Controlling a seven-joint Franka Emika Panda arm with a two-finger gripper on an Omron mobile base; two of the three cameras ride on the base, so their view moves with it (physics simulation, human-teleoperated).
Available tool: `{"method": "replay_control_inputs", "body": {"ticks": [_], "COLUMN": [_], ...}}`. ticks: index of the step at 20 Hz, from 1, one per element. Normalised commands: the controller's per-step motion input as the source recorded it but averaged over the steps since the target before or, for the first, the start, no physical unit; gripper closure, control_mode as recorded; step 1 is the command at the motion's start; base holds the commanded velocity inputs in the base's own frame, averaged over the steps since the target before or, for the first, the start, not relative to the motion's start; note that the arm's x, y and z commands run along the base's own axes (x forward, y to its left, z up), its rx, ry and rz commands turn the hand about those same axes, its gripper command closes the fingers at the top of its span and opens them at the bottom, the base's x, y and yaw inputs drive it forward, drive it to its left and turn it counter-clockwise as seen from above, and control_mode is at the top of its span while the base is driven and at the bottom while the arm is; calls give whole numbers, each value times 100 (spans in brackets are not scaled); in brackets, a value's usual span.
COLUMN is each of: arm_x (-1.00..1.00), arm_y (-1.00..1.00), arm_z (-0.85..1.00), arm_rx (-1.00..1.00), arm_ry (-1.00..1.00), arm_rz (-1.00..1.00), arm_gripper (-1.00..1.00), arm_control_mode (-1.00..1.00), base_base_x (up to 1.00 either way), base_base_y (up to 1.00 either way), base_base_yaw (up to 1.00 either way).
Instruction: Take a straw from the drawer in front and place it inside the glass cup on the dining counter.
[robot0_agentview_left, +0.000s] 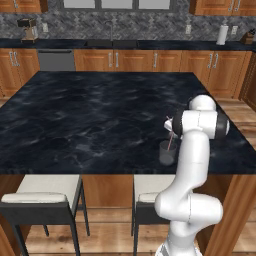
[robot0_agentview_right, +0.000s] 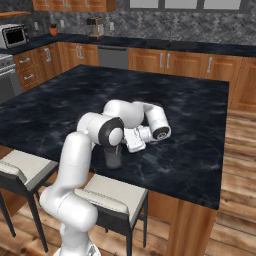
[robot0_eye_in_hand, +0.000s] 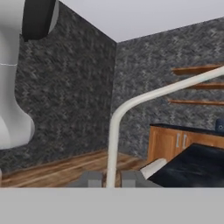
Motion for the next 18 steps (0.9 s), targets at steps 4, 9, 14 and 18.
{"method": "replay_control_inputs", "body": {"ticks": [4, 9, 14, 18], "arm_x": [0, 3, 1, 0], "arm_y": [0, 0, 0, 0], "arm_z": [-23, -20, -20, -14], "arm_rx": [0, 0, 0, 0], "arm_ry": [3, 3, 2, 3], "arm_rz": [0, 0, 0, 0], "arm_gripper": [100, 100, 100, -100], "arm_control_mode": [-100, -100, -100, -100], "base_base_x": [0, 0, 0, 0], "base_base_y": [0, 0, 0, 0], "base_base_yaw": [0, 0, 0, 0]}}
